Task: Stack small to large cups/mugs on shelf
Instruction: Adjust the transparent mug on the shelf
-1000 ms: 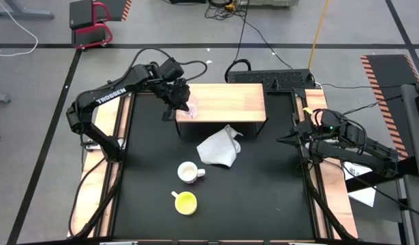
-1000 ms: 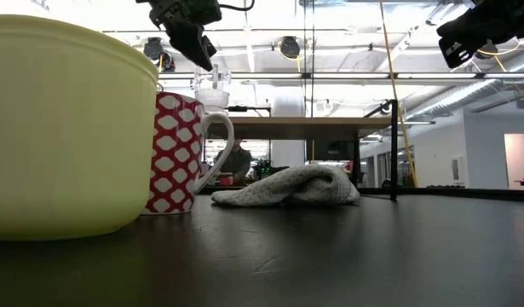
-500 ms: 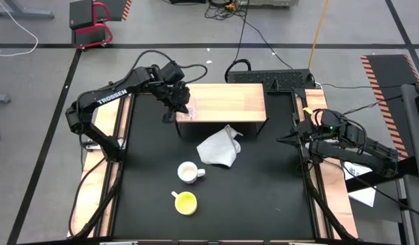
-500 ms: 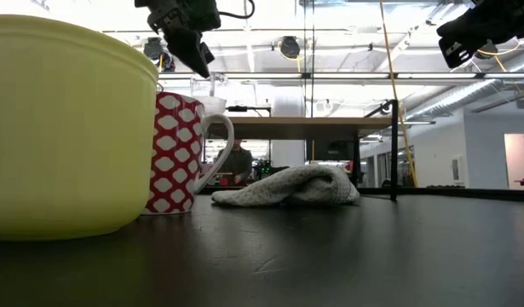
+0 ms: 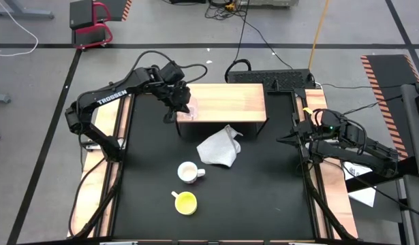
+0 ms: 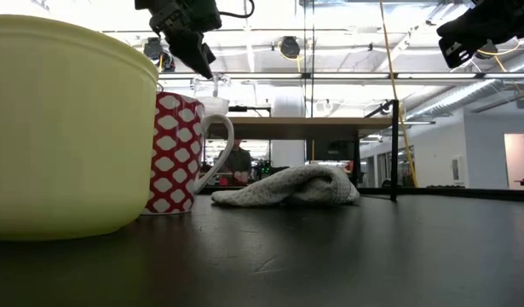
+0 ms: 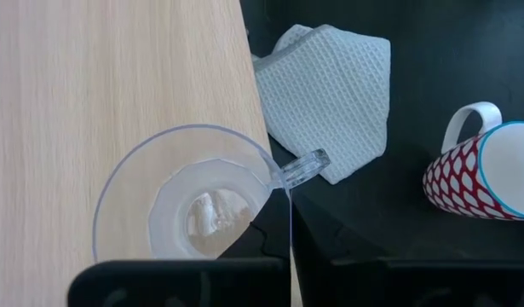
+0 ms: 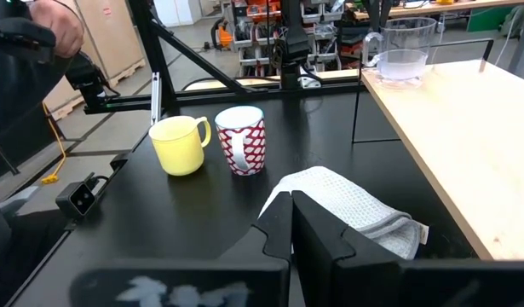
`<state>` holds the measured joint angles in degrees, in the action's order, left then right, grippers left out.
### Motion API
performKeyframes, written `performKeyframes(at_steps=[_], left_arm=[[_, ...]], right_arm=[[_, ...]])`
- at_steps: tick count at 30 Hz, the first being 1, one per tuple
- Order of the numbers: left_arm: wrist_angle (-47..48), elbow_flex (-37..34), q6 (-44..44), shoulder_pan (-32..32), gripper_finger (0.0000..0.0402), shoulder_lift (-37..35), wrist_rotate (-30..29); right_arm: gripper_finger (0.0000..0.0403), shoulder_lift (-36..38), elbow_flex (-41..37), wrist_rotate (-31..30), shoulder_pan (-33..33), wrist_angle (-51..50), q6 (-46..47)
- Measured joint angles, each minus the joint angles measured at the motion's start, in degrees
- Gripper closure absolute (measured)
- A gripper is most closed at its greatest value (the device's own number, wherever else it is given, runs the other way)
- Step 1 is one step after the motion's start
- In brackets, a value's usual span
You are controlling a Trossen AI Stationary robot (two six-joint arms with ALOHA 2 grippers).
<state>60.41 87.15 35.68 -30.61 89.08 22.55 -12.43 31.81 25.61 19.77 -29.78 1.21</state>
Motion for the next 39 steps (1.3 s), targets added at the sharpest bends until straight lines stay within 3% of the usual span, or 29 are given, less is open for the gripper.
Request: performKeyframes(at_steps=[39], left_arm=[[-0.14, -0.13, 0.04, 0.00, 0.0395, 0.15, 0.48]], right_arm=[[0.0403, 0.00, 0.00, 0.02, 0.00, 0.00, 0.03]])
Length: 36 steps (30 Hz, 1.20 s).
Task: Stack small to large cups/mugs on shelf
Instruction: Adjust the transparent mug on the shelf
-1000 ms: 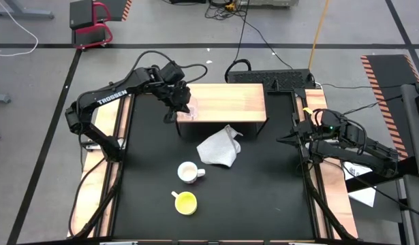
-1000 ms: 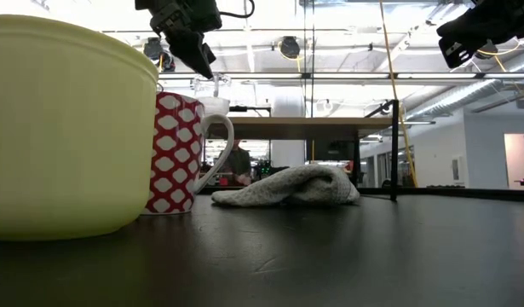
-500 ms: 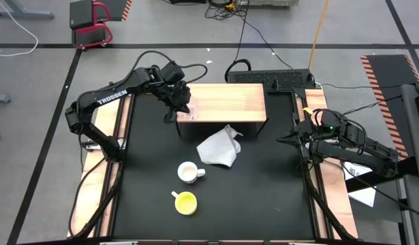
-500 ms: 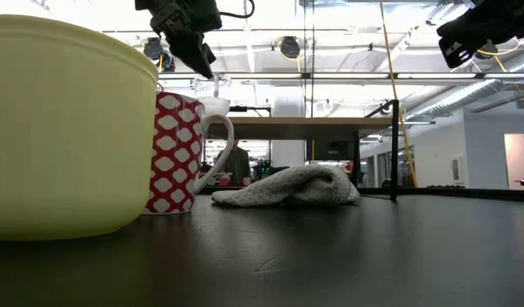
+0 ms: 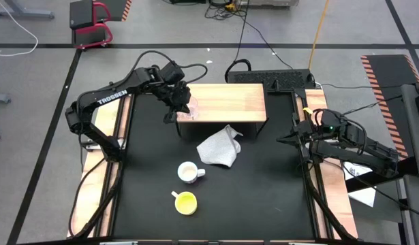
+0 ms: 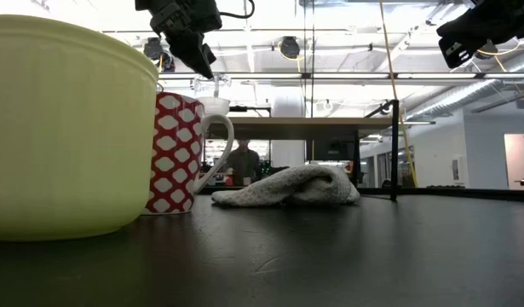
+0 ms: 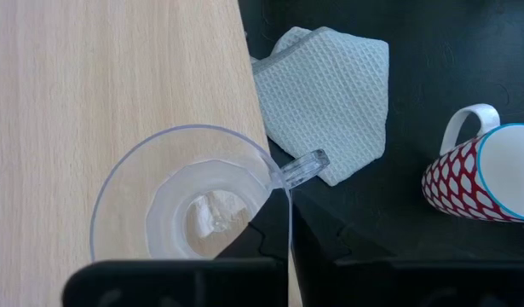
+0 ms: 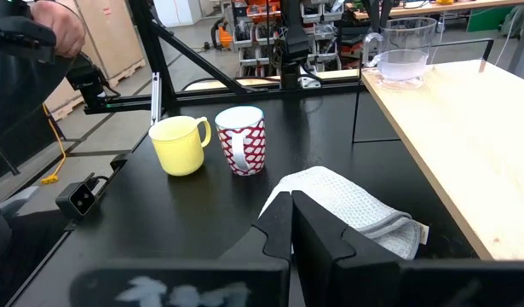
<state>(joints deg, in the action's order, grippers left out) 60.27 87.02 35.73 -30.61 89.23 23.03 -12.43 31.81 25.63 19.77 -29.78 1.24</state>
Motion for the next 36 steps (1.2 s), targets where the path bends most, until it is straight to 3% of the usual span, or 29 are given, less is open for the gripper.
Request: performKeyframes(at_steps=[36], left_arm=[[0.00, -0.13, -0.31, 0.00, 0.0375, 0.11, -0.28]], right_arm=[[0.0403, 0.00, 0.00, 0.00, 0.00, 0.02, 0.02]])
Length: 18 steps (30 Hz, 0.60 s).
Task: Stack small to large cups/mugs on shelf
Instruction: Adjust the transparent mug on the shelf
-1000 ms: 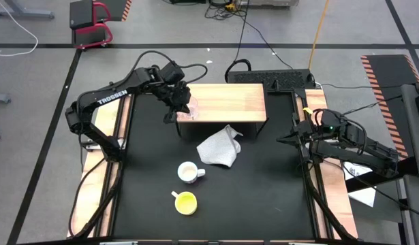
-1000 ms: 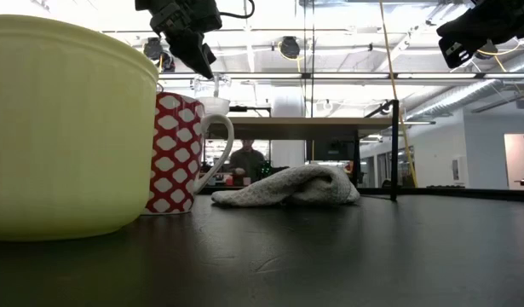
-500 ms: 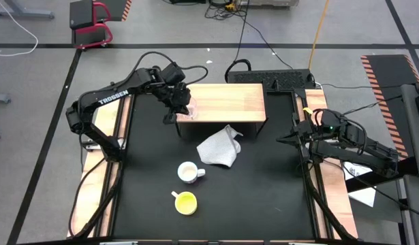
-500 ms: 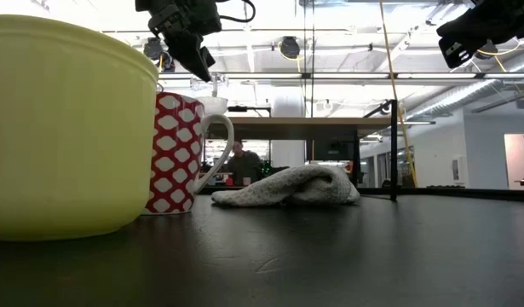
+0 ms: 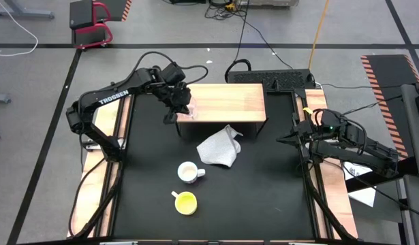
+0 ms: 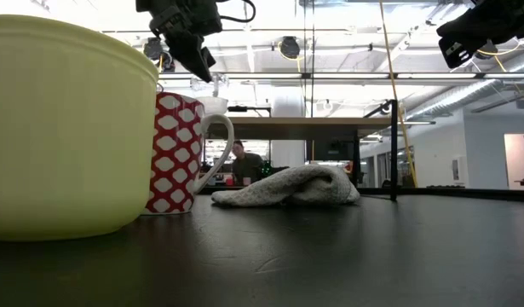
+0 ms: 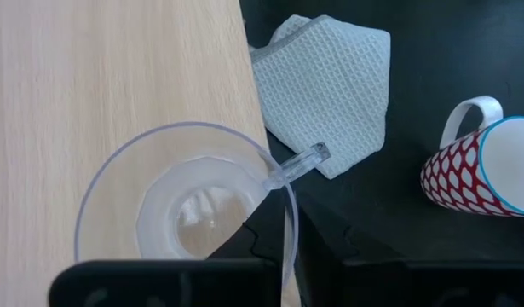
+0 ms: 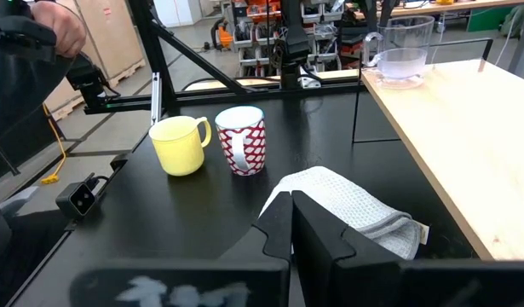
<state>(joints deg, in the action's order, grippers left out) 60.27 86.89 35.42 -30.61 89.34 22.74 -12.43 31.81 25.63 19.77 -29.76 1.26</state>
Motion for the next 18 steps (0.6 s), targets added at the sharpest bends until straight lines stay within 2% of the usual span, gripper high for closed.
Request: performKeyframes(at_steps=[7, 18], left_arm=[[0.16, 0.00, 0.07, 0.00, 0.0362, 0.03, -1.52], [-0.29, 0.00, -1.07, -0.26, 0.0246, 0.04, -2.65]], right_arm=[[0.0403, 0.00, 0.00, 0.00, 0.00, 0.00, 0.00], [0.0403, 0.00, 0.00, 0.02, -0.01, -0.01, 0.00]])
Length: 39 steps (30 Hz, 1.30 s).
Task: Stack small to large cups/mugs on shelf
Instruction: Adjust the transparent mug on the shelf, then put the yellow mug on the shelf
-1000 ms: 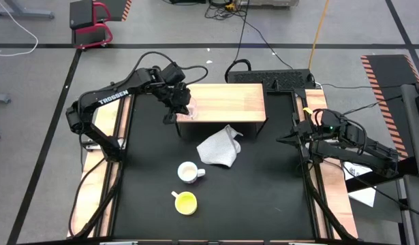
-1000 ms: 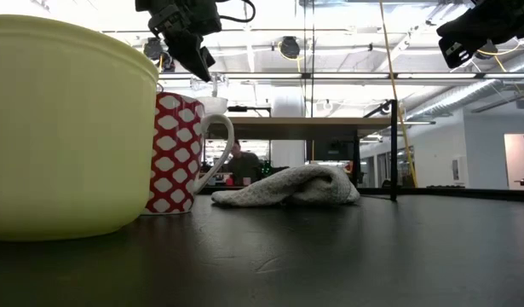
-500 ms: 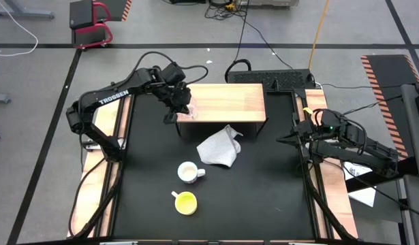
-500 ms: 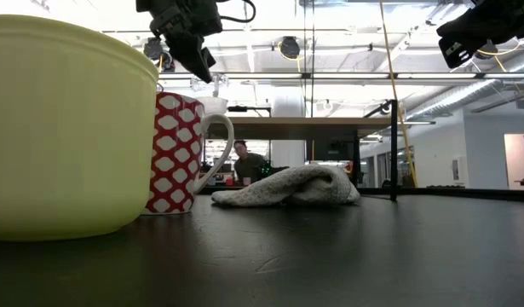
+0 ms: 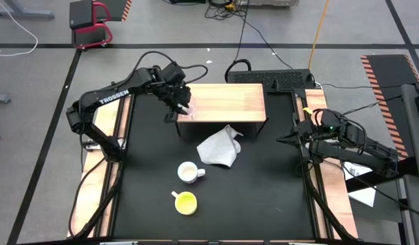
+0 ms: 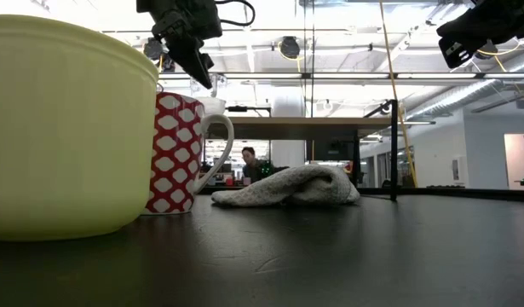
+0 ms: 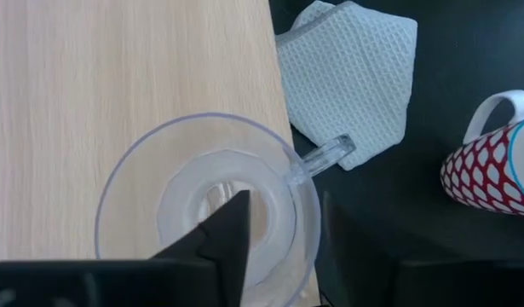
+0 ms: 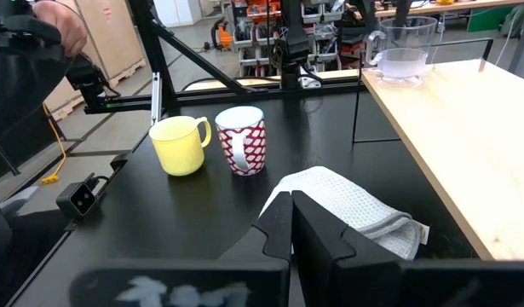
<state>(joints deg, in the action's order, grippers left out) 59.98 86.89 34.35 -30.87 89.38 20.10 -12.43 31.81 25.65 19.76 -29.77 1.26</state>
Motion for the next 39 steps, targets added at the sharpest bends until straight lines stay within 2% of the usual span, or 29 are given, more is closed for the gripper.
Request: performKeyframes(at_steps=[8, 21, 23, 39], left_arm=[[-0.03, 0.00, -0.34, 0.02, 0.0194, -0.06, 0.09], [0.31, 0.33, -0.40, 0.04, 0.0192, -0.09, -0.81], [1.57, 1.21, -1.08, 0.04, 0.0192, -0.09, -2.44], [11.83, 14.35, -5.08, 3.24, 0.0192, -0.20, -2.73]], right_arm=[[0.0403, 0.00, 0.00, 0.00, 0.01, -0.01, 0.00], [0.0403, 0.00, 0.00, 0.00, 0.01, -0.01, 0.00], [0.0403, 0.00, 0.00, 0.00, -0.01, -0.01, 0.00], [0.0403, -0.01, 0.00, 0.01, 0.00, -0.01, 0.00]])
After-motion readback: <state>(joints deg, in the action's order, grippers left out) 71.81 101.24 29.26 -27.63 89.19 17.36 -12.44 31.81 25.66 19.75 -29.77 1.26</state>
